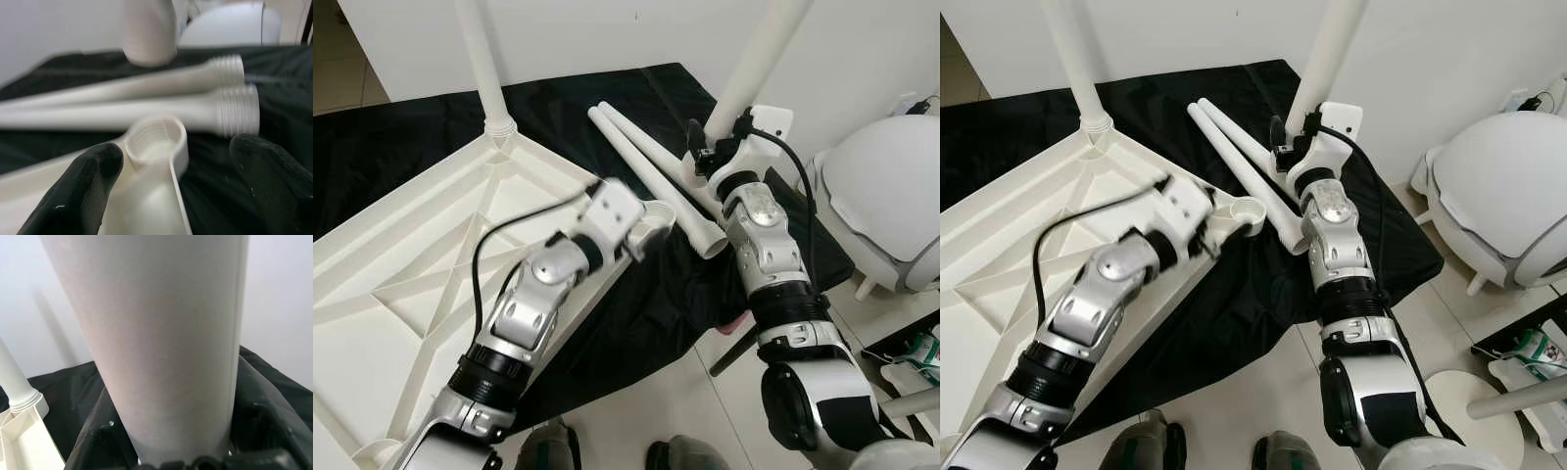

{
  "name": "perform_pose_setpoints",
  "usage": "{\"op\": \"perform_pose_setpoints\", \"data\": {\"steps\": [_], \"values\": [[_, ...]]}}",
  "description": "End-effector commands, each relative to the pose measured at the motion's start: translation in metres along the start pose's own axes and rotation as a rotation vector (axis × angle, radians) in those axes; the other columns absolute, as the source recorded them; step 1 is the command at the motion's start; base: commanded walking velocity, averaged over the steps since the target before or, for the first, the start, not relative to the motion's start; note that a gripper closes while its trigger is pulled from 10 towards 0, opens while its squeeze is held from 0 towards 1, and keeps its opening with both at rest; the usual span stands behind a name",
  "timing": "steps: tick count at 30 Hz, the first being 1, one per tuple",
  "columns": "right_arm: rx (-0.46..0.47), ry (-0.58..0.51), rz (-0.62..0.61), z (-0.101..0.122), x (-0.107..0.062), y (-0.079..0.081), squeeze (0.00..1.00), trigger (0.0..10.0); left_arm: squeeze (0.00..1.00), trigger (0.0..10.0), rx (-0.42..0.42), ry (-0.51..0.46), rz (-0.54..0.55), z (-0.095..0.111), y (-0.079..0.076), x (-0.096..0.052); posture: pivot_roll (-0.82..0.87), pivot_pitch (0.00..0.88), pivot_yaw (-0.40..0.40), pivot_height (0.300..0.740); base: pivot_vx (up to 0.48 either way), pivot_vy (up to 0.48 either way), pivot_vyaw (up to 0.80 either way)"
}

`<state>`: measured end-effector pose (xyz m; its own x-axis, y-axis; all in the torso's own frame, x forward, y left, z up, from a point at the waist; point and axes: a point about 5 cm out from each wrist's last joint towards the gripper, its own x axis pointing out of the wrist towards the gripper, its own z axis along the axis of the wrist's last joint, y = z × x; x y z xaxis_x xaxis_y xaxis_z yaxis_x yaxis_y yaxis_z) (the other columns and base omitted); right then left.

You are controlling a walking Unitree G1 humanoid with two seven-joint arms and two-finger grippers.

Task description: Building children table

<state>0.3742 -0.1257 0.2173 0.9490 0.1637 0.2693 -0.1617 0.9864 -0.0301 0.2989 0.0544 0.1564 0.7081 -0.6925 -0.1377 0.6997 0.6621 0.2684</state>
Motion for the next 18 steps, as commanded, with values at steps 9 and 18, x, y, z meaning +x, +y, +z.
{"op": "perform_pose_setpoints", "data": {"steps": [9,18], "values": [[-0.031,-0.019,-0.015,0.006,0.003,-0.007,0.00,10.0,0.00,10.0,-0.059,0.205,0.021,-0.027,-0.008,0.004,-0.04,0.000,0.015,0.740,0.000,0.000,0.00],[-0.044,-0.017,-0.026,0.006,0.002,-0.009,0.00,10.0,0.00,10.0,-0.080,0.285,0.039,-0.032,-0.005,0.008,-0.06,0.000,0.022,0.740,0.000,0.000,0.00]]}}
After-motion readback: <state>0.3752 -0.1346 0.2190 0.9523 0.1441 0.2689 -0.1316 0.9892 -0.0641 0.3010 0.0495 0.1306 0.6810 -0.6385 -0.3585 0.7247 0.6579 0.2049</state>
